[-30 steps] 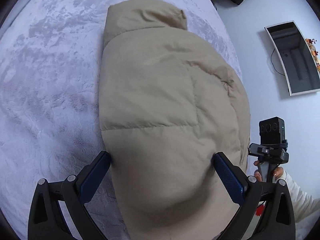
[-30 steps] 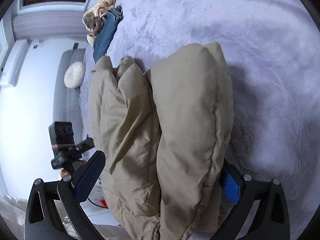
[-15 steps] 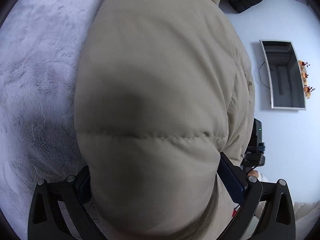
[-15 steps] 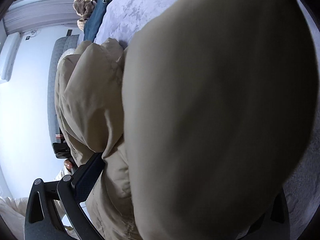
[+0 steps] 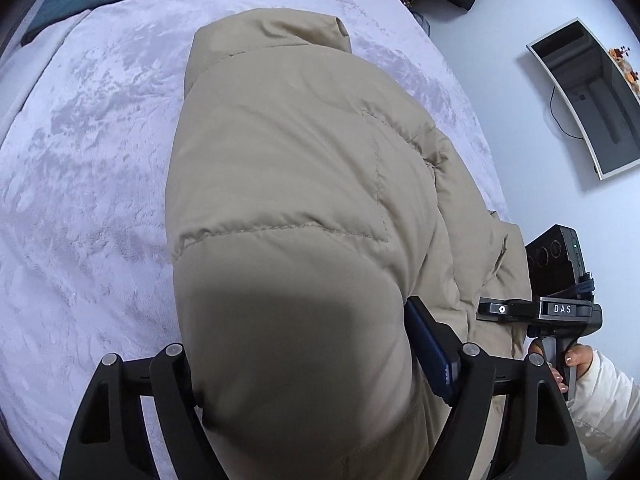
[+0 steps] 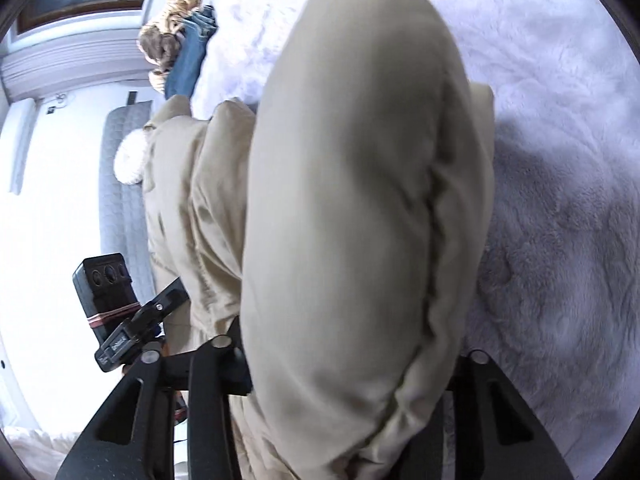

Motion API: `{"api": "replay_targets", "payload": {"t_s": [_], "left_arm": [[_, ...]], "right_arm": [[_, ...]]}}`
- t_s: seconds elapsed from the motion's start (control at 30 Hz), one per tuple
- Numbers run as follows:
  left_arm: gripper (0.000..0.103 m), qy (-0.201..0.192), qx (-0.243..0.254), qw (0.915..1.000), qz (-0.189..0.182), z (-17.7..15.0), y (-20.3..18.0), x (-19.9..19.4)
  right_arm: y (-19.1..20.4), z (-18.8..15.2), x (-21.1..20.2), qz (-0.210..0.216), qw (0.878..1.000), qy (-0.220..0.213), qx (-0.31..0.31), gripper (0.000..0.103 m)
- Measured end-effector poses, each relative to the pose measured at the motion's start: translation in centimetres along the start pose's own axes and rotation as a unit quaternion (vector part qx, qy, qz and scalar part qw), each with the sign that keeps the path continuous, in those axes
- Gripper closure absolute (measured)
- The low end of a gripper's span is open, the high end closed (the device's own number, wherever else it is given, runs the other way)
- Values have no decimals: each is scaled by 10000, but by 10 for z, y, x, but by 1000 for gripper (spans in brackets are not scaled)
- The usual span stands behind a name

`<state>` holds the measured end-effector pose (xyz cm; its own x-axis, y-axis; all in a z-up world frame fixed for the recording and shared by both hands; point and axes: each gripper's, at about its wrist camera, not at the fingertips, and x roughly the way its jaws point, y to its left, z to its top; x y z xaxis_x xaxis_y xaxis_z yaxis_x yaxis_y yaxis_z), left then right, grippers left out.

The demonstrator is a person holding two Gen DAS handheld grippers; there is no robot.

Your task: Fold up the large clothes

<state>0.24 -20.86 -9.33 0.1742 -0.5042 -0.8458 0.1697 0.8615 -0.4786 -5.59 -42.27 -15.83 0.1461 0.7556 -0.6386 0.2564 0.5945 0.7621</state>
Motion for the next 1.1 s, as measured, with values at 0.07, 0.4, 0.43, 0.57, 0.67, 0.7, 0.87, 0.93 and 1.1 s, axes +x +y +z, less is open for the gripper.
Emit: {"api": "replay_targets", "payload": {"t_s": [0.07,0.4,0.43,0.57,0.67,0.7,0.87,0.93,1.1], "left_arm": [[21,-94,37,9999,-3,4,1,-9],[21,-439,112,9989,142,36,92,-88],[21,-469,102,9987,166,45,105,-96],[21,-613,-48,9975,347,67,165,-116],[21,-800,-123,9951,573,82,206,-123],[21,-849,-176,9943,627,86,221,-122],[20,-802,-539,9918,840,94,274,-96],[17,-844,-614,9911,823,90,281,-89],[12,-930,-489,9883,1106,87,274,-84]], "right_arm": [[9,-2,0,53,10000,-43,-58,61],[101,22,59,16,9984,-329,-454,61],[115,28,73,16,9981,-339,-518,61],[154,38,117,65,9970,-318,-706,61],[178,57,153,106,9959,-234,-863,61],[184,64,166,91,9955,-211,-914,61],[182,90,199,-189,9953,-139,-937,61],[175,95,203,-277,9958,-148,-858,58],[172,97,189,-759,9944,-290,-679,47]]}}
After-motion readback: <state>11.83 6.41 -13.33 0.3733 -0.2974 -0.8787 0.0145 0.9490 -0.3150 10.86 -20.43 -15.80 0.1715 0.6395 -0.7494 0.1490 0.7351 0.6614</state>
